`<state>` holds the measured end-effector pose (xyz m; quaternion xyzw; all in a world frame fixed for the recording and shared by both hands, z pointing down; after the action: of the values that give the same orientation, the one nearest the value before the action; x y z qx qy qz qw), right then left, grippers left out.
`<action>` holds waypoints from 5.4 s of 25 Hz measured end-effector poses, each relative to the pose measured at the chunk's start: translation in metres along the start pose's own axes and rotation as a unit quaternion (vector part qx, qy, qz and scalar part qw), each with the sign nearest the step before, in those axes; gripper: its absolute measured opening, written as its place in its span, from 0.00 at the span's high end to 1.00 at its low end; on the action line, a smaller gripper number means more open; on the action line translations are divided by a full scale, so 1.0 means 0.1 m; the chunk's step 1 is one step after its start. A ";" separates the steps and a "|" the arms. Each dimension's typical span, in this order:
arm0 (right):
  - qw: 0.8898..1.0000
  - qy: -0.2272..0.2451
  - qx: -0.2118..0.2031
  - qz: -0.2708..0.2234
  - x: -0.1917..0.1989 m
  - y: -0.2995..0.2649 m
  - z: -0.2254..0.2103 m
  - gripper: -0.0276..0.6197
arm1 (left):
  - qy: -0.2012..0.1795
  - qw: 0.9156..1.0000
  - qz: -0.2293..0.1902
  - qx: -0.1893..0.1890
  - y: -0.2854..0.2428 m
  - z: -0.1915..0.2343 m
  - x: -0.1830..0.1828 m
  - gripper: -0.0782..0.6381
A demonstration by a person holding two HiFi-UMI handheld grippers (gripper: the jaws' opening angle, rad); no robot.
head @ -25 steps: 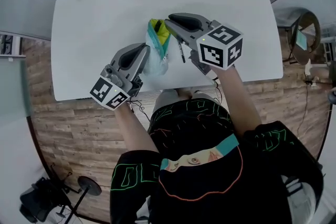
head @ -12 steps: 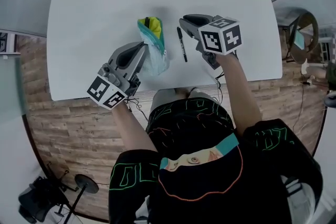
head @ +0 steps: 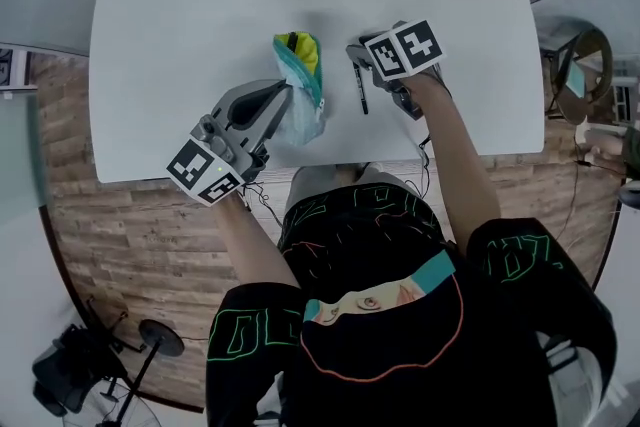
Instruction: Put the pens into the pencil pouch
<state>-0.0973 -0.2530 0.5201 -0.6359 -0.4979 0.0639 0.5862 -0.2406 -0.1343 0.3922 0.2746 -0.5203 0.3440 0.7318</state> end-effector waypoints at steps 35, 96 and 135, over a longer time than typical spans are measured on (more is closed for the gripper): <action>0.937 -0.072 -0.025 -0.340 -0.88 0.93 -0.11 0.86 | -0.013 0.994 0.068 0.083 -0.34 0.34 -0.09 0.89; 0.891 0.031 0.028 -0.453 -1.00 2.02 0.06 0.95 | -0.090 0.993 -0.036 -0.060 -1.14 0.14 -0.79 0.89; 0.842 0.009 0.232 -0.487 0.10 3.67 -1.13 0.95 | -0.085 0.970 -0.066 -0.217 -2.58 -0.75 -1.01 0.89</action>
<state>0.1878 -0.2555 0.2625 -0.1574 -0.7091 -0.1219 0.6764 -0.0163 -0.2572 0.2620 0.1712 -0.6238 0.1489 0.7480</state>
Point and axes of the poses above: the fingertips, and each gripper's own axes: y backward along the fingers, z to its left, x out of its underside, the point moved 3 cm from there along y, backward along the fingers
